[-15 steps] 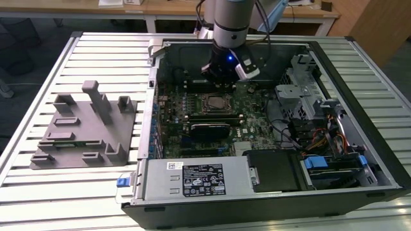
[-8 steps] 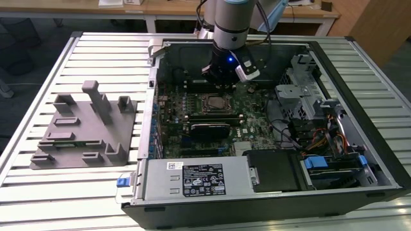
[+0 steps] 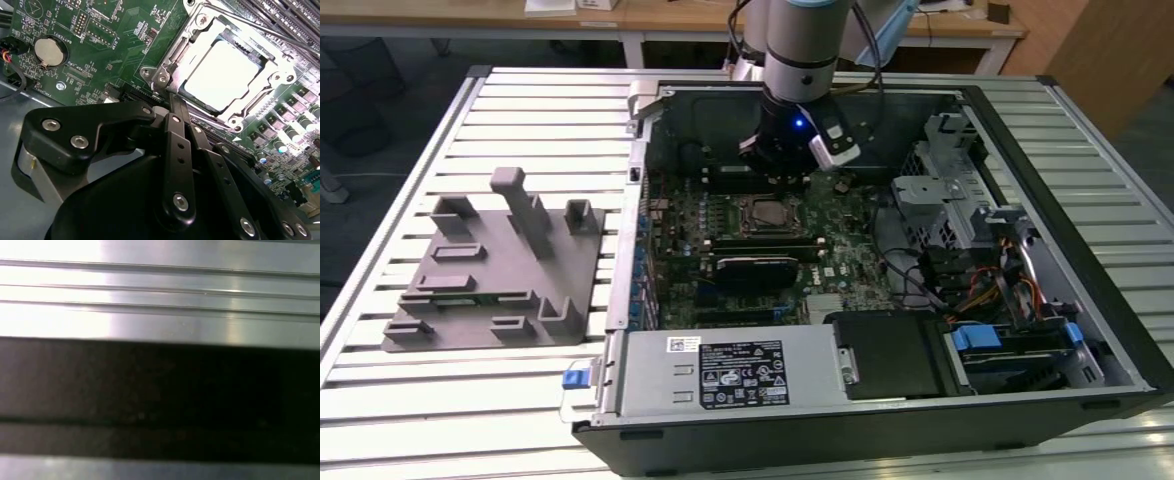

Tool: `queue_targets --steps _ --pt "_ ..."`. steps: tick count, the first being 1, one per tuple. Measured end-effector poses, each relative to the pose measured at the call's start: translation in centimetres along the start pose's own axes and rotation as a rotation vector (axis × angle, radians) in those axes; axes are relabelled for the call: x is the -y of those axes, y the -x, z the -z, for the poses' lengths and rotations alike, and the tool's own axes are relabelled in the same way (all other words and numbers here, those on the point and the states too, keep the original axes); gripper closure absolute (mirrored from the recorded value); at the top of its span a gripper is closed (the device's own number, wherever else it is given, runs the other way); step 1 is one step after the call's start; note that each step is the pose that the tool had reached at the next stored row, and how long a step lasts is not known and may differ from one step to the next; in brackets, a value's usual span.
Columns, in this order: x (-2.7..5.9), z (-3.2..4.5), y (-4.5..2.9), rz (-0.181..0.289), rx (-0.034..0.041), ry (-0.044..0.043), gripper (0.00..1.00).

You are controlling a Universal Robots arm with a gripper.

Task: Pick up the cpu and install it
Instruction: 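Install the first cpu locking lever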

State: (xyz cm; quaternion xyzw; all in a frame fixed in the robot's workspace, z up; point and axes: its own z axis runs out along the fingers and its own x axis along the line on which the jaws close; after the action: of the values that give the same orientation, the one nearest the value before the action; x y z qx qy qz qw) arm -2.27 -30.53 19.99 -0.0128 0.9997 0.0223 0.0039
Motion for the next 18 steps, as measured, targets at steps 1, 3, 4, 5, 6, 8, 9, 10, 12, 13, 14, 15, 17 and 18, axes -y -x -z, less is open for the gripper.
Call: queue_targets --steps 1,3,4,5,6,8,9,10,12,13,14,15,17,18 --pt "0.00 0.01 0.00 0.000 -0.0002 -0.0021 0.89" --pt "0.01 0.02 0.00 0.000 -0.0004 -0.0048 0.89" --pt "0.01 0.01 0.00 0.000 -0.0005 -0.0055 0.89" --pt "0.01 -0.03 0.00 0.000 -0.0004 -0.0058 0.89" --pt "0.01 -0.07 0.00 0.000 -0.0004 -0.0062 0.89" --pt "0.03 -0.14 -0.01 0.000 -0.0010 -0.0072 0.89" --pt "0.04 -0.19 -0.01 0.000 -0.0011 -0.0075 0.89" --pt "0.04 -0.25 0.00 0.000 -0.0007 -0.0074 0.89" --pt "0.02 -0.33 0.01 0.000 -0.0004 -0.0063 0.89" --pt "0.02 -0.33 0.02 0.000 -0.0005 -0.0063 0.89" --pt "0.02 -0.33 0.02 0.000 -0.0005 -0.0063 0.89" --pt "0.02 -0.34 0.02 0.000 -0.0005 -0.0063 0.89" --pt "0.01 -0.40 0.05 0.000 -0.0004 -0.0061 0.89" --pt "0.00 -0.43 0.07 0.000 -0.0005 -0.0062 0.89"
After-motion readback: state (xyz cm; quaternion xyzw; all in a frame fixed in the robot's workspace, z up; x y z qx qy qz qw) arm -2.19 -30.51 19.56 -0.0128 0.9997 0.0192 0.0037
